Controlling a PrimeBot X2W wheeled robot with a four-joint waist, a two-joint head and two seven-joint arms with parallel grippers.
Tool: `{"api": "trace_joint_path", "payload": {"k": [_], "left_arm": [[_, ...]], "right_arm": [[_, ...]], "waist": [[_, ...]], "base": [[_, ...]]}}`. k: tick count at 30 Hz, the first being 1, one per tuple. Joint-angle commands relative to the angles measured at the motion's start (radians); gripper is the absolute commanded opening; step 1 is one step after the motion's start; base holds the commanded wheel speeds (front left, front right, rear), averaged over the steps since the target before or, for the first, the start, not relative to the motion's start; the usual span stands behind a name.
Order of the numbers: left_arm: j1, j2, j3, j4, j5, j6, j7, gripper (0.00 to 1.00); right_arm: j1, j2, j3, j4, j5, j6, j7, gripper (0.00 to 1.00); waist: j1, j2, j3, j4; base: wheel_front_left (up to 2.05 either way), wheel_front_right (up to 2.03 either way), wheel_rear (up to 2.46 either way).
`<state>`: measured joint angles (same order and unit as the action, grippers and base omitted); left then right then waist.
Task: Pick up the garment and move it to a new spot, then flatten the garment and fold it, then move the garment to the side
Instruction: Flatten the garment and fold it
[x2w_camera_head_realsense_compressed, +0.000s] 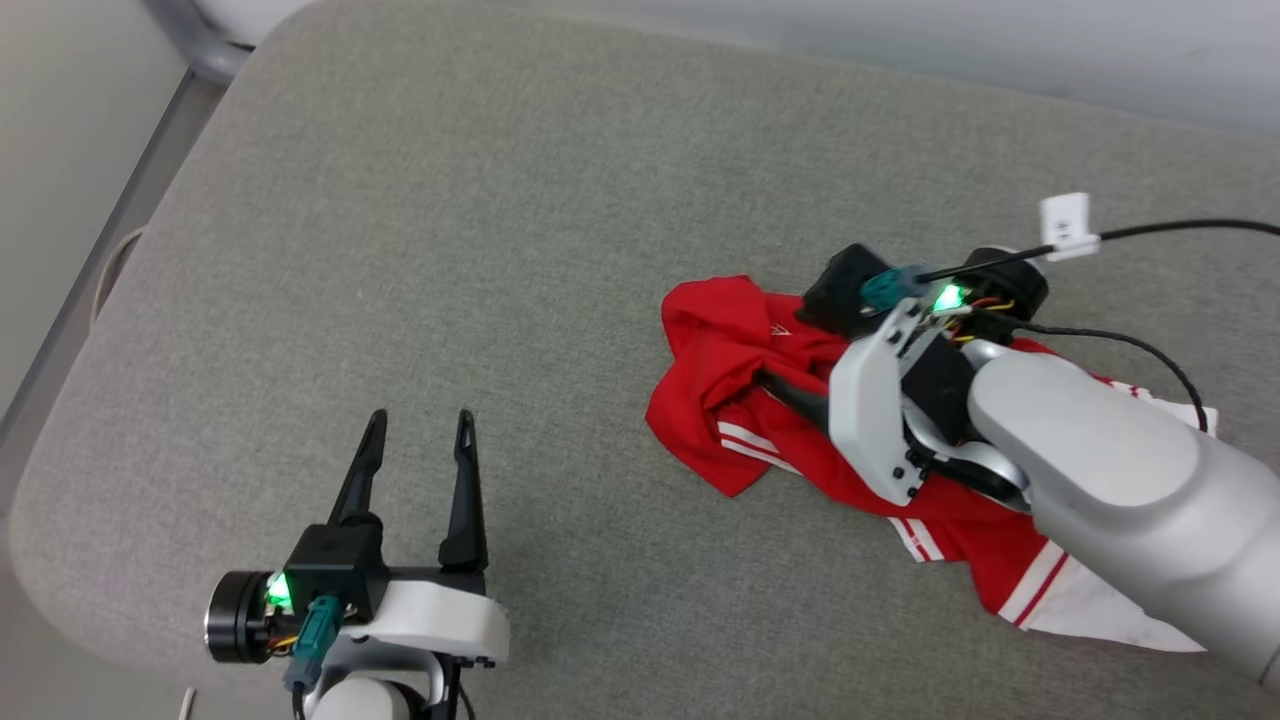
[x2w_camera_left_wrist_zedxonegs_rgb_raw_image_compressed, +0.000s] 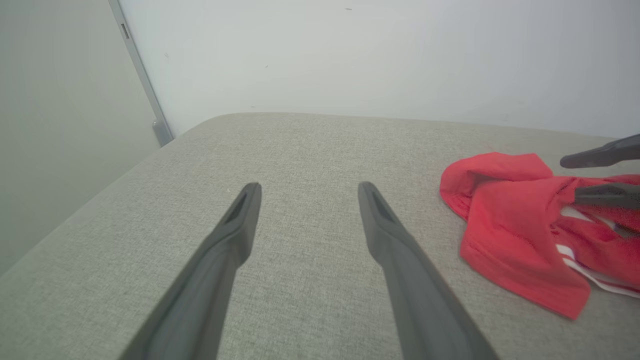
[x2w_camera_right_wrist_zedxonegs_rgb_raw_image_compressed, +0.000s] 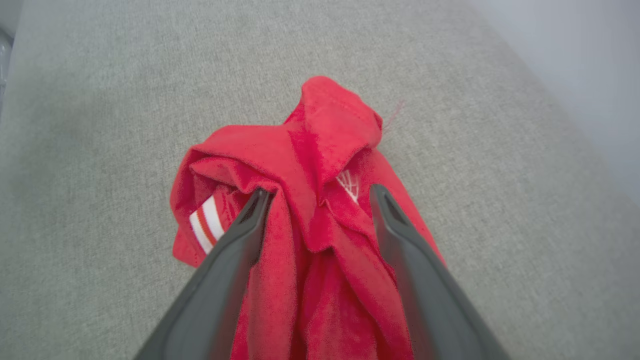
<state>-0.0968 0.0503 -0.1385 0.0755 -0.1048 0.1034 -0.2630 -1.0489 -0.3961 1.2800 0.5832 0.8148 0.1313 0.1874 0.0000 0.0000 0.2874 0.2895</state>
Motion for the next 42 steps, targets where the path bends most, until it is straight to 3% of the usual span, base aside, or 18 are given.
{"api": "trace_joint_path", "payload": {"k": [1, 10, 15, 18, 25, 30, 36, 42], "left_arm": [[0.016, 0.000, 0.012, 0.002, 0.010, -0.005, -0.003, 1.00], [0.079, 0.003, 0.065, -0.007, 0.047, -0.026, -0.003, 1.00], [0.113, 0.005, 0.085, -0.014, 0.057, -0.034, -0.003, 1.00], [0.131, 0.005, 0.095, -0.017, 0.061, -0.036, -0.003, 1.00], [0.166, 0.008, 0.115, -0.023, 0.069, -0.041, -0.003, 1.00], [0.178, 0.008, 0.119, -0.026, 0.077, -0.045, -0.003, 1.00], [0.179, 0.007, 0.123, -0.029, 0.079, -0.051, -0.003, 1.00], [0.153, 0.007, 0.123, -0.031, 0.084, -0.055, -0.003, 1.00]], "right_arm": [[0.011, -0.018, -0.002, -0.007, 0.018, -0.001, -0.051, 1.00], [0.109, -0.140, -0.147, -0.036, 0.061, -0.001, -0.345, 1.00], [0.217, -0.179, -0.343, -0.022, 0.015, -0.001, -0.435, 1.00], [0.312, -0.171, -0.503, -0.030, -0.026, -0.001, -0.450, 1.00], [0.616, -0.060, -0.933, -0.168, -0.263, -0.001, -0.452, 1.00], [0.830, 0.056, -1.139, -0.309, -0.418, -0.001, -0.446, 1.00], [0.930, 0.111, -1.250, -0.474, -0.511, -0.001, -0.364, 1.00], [0.849, 0.014, -1.225, -0.578, -0.519, -0.001, -0.171, 1.00]], "waist": [[0.0000, 0.0000, -0.034, -0.029], [0.0000, 0.0000, -0.136, -0.112], [0.0000, 0.0000, -0.176, -0.147], [0.0000, 0.0000, -0.194, -0.163], [0.0000, 0.0000, -0.225, -0.194], [0.0000, 0.0000, -0.240, -0.204], [0.0000, 0.0000, -0.238, -0.215], [0.0000, 0.0000, -0.218, -0.213]], "base": [[0.00, 0.00, 0.00], [0.00, 0.00, 0.00], [0.00, 0.00, 0.00], [0.00, 0.00, 0.00], [0.00, 0.00, 0.00], [0.00, 0.00, 0.00], [0.00, 0.00, 0.00], [0.00, 0.00, 0.00]]}}
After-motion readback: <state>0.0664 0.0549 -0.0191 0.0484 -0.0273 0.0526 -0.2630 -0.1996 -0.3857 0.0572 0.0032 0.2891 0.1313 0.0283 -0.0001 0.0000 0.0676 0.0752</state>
